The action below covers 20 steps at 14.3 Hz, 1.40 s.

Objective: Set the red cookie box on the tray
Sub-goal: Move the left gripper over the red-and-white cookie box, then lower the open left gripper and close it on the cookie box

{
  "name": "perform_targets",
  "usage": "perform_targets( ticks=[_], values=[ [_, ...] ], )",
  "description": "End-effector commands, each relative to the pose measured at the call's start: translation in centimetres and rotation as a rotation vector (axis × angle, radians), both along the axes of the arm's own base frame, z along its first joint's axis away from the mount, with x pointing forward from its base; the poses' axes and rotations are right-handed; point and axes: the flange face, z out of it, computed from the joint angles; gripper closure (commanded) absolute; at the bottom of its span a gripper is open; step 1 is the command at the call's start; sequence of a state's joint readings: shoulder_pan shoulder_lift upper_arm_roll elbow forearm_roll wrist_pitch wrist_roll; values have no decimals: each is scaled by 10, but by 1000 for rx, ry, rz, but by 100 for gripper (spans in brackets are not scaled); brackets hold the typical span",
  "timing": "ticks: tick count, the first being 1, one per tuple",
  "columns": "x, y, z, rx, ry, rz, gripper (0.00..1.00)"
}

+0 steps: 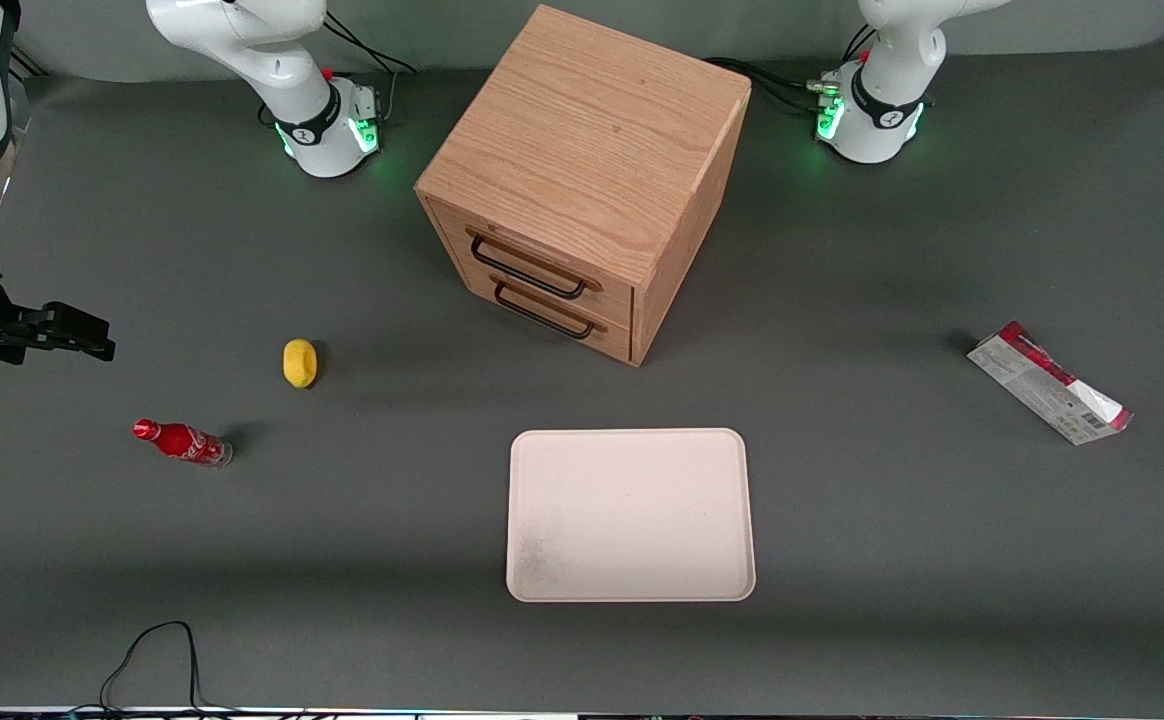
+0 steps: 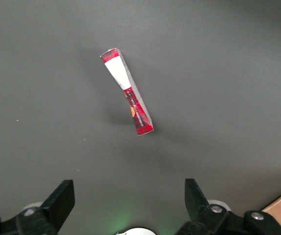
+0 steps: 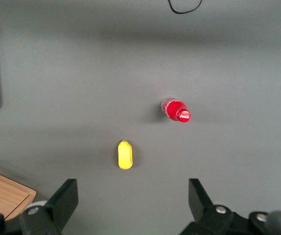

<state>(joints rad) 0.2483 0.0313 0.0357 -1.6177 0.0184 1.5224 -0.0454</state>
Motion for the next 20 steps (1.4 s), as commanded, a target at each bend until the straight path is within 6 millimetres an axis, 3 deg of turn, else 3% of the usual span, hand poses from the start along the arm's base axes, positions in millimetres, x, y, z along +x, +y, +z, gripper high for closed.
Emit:
perform_targets(
  ticks=[1, 7, 9, 11, 13, 20],
  values=[
    [-6, -8, 0, 31, 4, 40, 0],
    [-25, 16, -13, 73, -36, 439, 0],
    [-39, 17, -30, 77, -65, 475, 0],
    [-42, 20, -51, 64, -64, 493, 0],
    [-42, 19, -86, 57, -57, 493, 0],
    [-32, 20, -237, 34, -92, 511, 0]
  ],
)
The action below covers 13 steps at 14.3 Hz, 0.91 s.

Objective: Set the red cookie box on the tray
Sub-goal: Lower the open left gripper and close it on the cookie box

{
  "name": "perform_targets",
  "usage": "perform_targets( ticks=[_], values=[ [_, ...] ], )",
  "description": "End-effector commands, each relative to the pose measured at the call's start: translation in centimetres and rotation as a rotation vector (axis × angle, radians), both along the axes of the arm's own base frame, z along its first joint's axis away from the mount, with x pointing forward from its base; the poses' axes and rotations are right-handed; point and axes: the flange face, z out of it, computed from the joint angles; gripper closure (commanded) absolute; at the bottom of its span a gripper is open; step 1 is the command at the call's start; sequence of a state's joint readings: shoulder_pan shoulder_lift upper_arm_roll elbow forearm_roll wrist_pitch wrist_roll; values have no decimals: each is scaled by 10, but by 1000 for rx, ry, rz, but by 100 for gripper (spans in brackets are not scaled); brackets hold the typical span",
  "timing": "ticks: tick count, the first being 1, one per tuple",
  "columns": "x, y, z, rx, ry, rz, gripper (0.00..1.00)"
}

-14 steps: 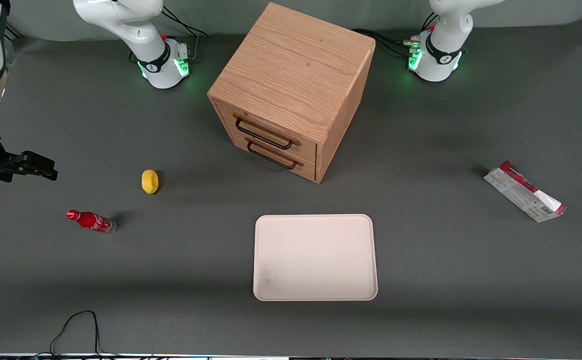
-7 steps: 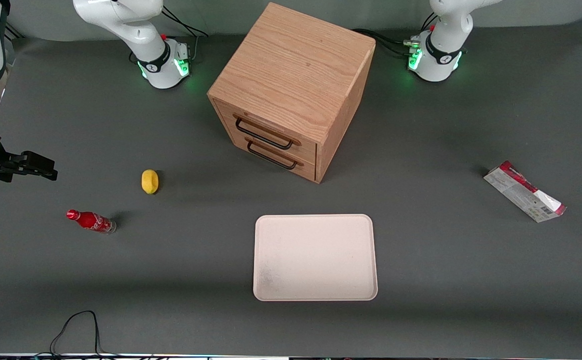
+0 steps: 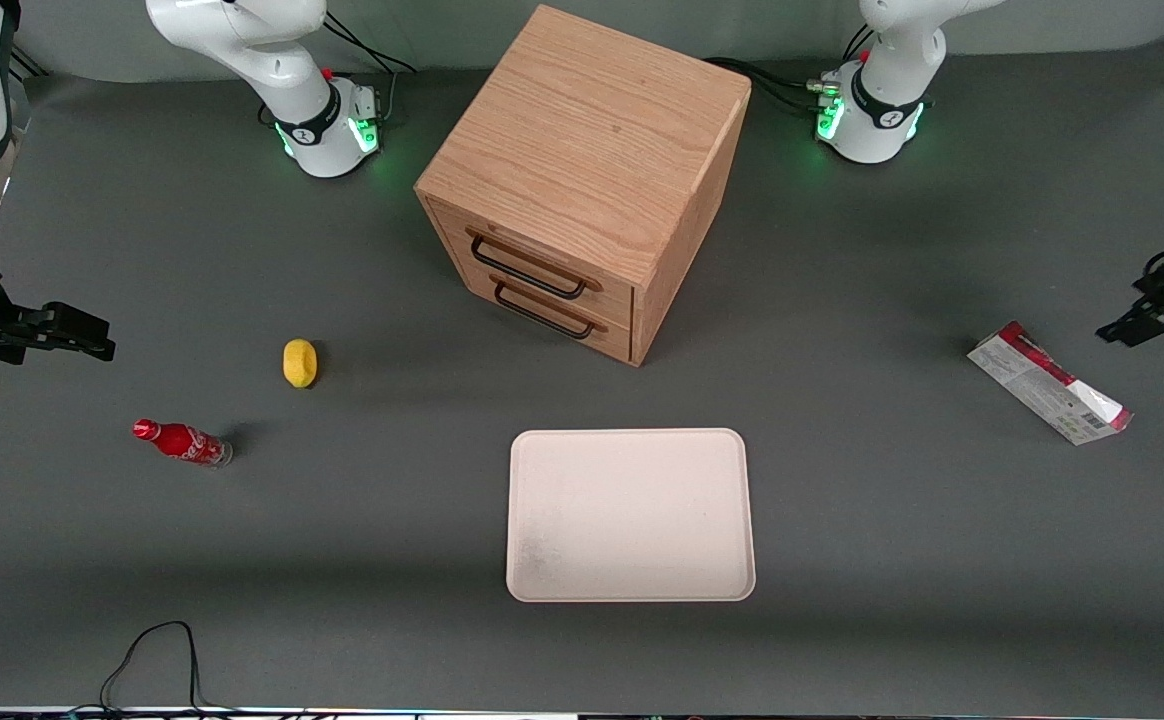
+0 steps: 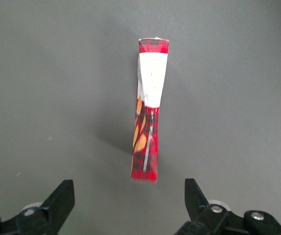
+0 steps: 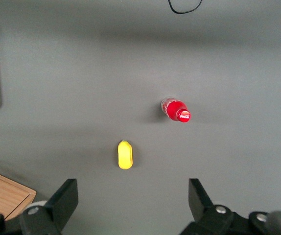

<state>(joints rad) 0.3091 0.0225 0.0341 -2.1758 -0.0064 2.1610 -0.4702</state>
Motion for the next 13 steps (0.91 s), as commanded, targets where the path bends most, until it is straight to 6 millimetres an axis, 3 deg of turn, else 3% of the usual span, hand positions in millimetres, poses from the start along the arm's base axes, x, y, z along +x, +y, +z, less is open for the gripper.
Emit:
perform_targets(
  ticks=[1, 9, 12, 13],
  values=[
    [1, 0, -47, 0, -18, 25, 0],
    [20, 10, -119, 23, -62, 36, 0],
    [20, 10, -128, 24, -65, 34, 0],
    [21, 10, -127, 25, -67, 33, 5]
  ],
)
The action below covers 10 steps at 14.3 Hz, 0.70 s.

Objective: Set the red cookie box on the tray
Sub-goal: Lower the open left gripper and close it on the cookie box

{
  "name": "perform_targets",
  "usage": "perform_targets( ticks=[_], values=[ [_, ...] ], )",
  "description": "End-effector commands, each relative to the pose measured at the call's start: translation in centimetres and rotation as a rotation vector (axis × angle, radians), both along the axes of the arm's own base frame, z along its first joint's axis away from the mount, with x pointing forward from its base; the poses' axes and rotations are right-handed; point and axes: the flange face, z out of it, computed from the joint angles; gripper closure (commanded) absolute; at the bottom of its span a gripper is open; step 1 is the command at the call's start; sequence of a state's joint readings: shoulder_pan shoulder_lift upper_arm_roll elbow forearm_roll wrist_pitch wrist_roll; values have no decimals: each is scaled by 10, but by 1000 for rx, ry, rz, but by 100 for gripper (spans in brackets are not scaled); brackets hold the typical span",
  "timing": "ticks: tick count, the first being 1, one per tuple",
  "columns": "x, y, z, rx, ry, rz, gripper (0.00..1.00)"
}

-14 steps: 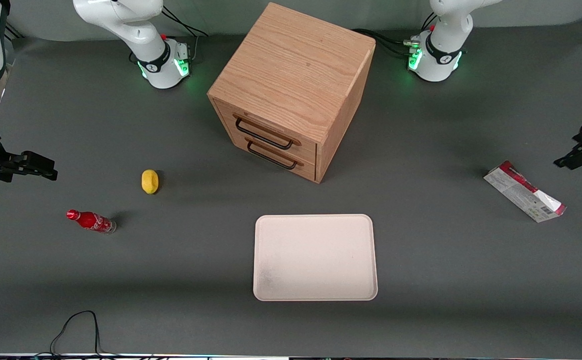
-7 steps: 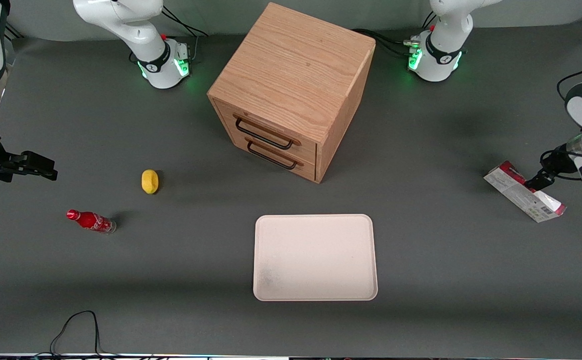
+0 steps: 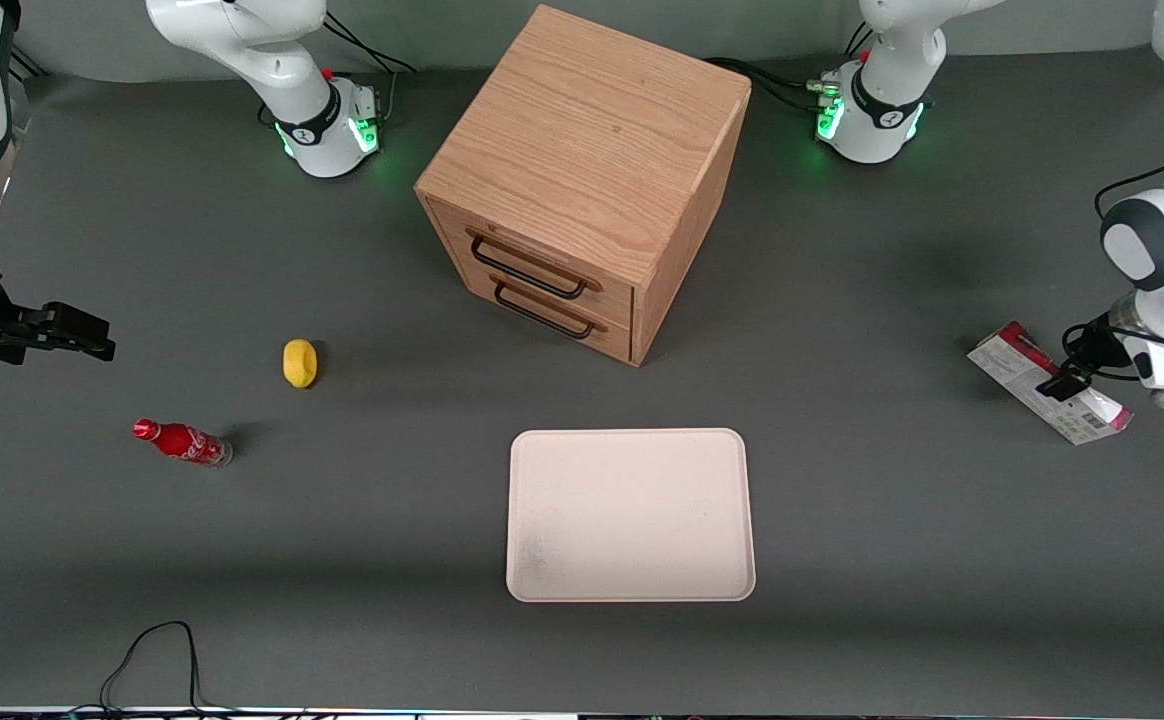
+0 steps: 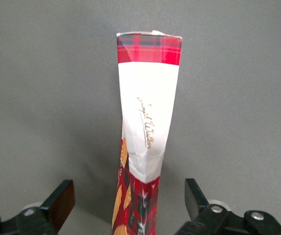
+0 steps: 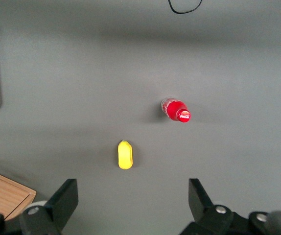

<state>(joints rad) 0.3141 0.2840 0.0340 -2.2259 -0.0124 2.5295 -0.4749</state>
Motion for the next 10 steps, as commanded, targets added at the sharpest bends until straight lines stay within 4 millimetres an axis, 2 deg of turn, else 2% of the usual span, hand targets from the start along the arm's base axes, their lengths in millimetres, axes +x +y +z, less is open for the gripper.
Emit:
perform_targets(
  ticks=[1, 3, 7, 10],
  values=[
    [6, 1, 3, -2, -14, 18, 34],
    [8, 2, 4, -3, -14, 20, 100],
    [11, -1, 7, -3, -14, 13, 100],
    [14, -2, 18, -4, -11, -1, 100]
  ],
)
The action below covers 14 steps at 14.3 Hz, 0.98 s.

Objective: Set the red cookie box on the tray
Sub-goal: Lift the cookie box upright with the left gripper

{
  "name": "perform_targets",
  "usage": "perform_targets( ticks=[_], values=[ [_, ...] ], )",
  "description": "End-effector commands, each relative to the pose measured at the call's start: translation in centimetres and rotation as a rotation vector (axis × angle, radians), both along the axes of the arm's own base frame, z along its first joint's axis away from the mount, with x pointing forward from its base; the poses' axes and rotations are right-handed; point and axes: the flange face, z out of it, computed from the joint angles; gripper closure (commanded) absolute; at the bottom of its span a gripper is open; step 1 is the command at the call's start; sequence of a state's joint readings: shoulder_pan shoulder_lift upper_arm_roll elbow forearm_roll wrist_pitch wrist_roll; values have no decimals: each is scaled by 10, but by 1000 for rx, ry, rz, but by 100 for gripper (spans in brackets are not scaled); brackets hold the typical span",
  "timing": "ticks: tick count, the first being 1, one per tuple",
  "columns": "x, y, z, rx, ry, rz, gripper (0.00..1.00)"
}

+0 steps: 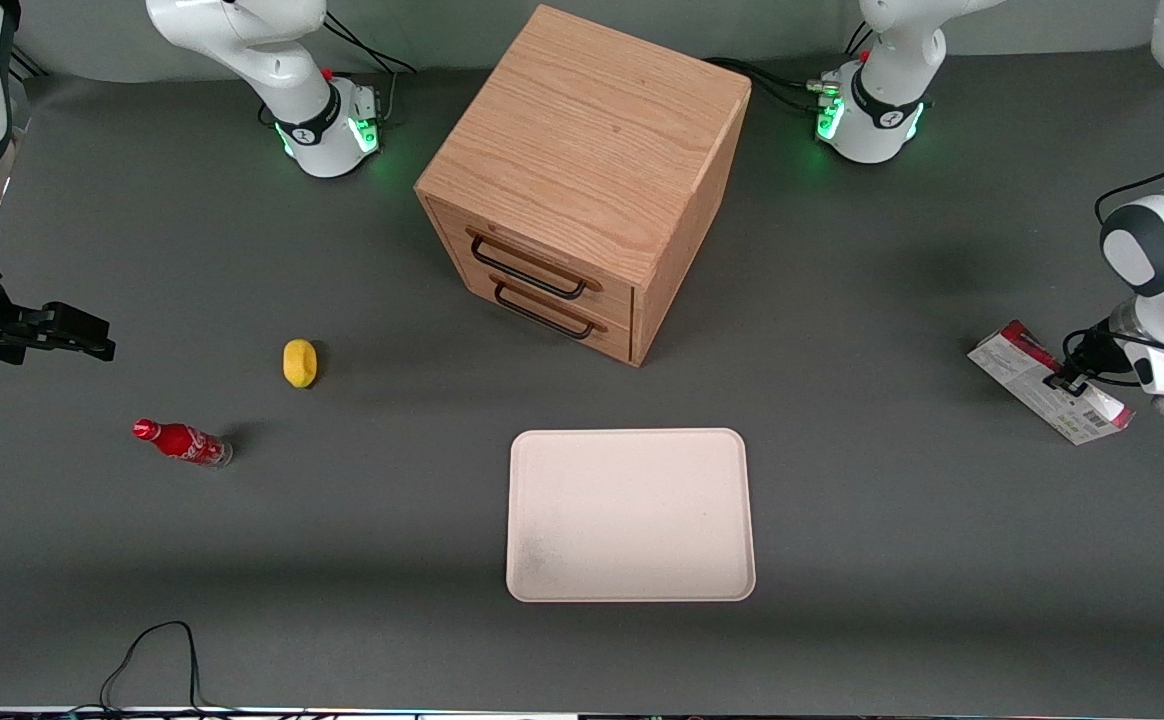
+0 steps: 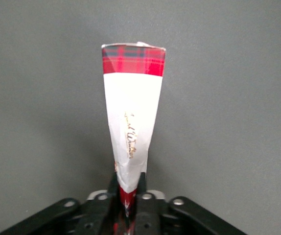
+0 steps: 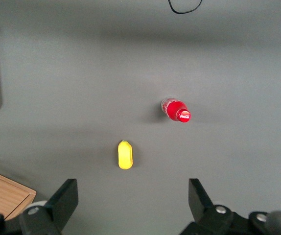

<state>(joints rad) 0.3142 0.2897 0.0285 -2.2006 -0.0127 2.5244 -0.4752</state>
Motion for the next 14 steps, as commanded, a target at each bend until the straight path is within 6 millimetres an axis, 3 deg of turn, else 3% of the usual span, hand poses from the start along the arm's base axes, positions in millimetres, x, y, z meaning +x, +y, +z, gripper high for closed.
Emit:
perform_targets(
  ticks=[1, 4, 11, 13, 14],
  values=[
    [8, -1, 24, -10, 7, 0, 100],
    [19, 0, 94, -26, 41, -9, 100],
    [28, 6, 303, -32, 92, -14, 100],
    [23, 5, 345, -26, 84, -14, 100],
    [22, 4, 356, -22, 79, -15, 100]
  ],
)
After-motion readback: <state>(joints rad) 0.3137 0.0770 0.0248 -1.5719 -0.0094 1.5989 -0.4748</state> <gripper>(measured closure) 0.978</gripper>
